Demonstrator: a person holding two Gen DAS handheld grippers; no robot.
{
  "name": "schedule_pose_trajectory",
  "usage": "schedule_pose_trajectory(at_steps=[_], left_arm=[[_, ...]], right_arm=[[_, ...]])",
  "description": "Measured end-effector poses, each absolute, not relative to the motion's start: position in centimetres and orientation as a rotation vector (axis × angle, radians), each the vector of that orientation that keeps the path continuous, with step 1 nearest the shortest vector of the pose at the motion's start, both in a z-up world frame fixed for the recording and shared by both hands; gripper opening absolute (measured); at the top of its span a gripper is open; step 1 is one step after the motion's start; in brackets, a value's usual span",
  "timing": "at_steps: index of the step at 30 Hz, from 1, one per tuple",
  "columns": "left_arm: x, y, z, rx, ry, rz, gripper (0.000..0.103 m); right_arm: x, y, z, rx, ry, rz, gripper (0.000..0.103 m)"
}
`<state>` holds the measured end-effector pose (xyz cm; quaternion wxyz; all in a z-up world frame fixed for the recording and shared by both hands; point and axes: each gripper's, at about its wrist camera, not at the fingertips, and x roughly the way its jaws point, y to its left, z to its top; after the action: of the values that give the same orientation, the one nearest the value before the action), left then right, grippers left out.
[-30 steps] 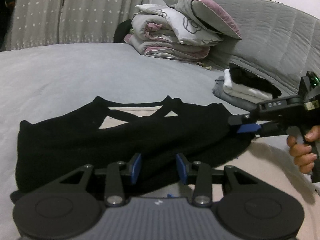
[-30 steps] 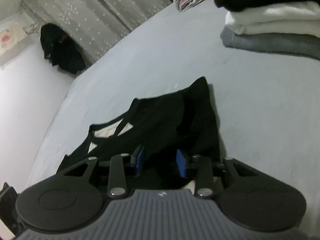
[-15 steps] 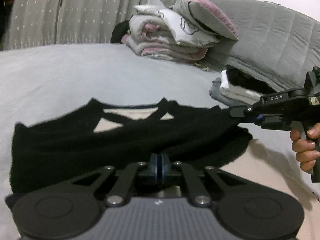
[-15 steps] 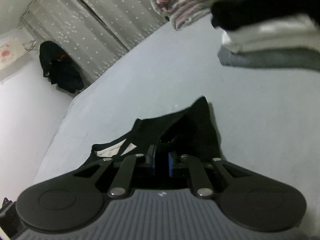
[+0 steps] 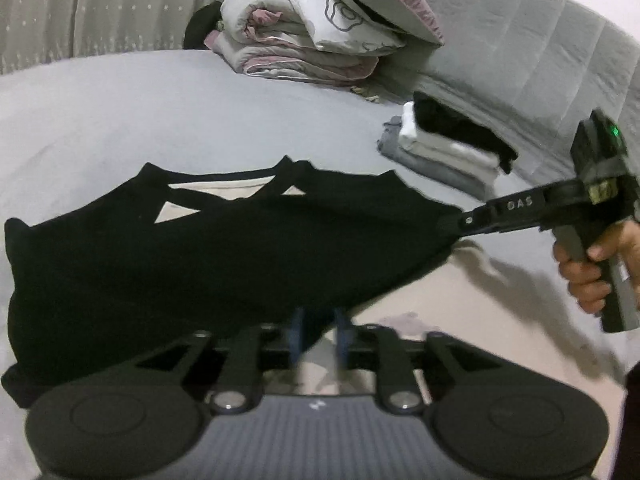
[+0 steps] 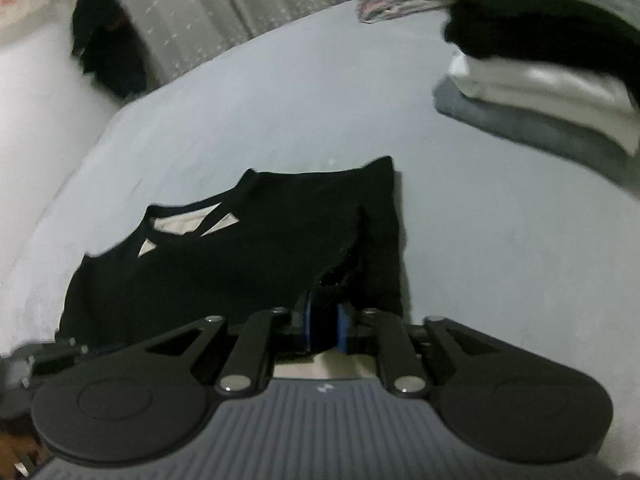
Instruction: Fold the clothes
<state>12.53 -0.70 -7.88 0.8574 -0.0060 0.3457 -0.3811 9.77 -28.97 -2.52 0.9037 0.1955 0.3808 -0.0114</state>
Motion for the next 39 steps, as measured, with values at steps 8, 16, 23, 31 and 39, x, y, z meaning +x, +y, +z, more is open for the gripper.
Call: schedule_pose_trajectory(at_steps=[8, 16, 23, 31, 39], left_arm=[[13.4, 4.4, -6.0, -0.113, 0.577, -0.57, 0.039], [12.8, 6.2, -8.9, -0.003, 0.636, -0.487, 0.029], [12.4, 8.6, -8.0, -0.008, 0.62, -0.478, 0.027], [15.3, 9.3, -8.1, -0.166, 0.564, -0.42, 0.028], [15.8, 10.5, -8.7, -0.283, 0.578, -0.313, 0.027]], right_arm=[[8.8, -29.0, -0.6, 0.307, 0.614, -0.075, 0.052], [11.5, -28.7, -3.0, 0.28, 0.552, -0.075, 0.034], [12.5, -28.0, -5.0, 0.157, 0.633, -0.123, 0.028], [11.9, -26.2, -3.7, 0.144, 0.542, -0.092, 0.028], [12.1, -26.4, -4.6, 0.095, 0.587, -0.111, 0.03]])
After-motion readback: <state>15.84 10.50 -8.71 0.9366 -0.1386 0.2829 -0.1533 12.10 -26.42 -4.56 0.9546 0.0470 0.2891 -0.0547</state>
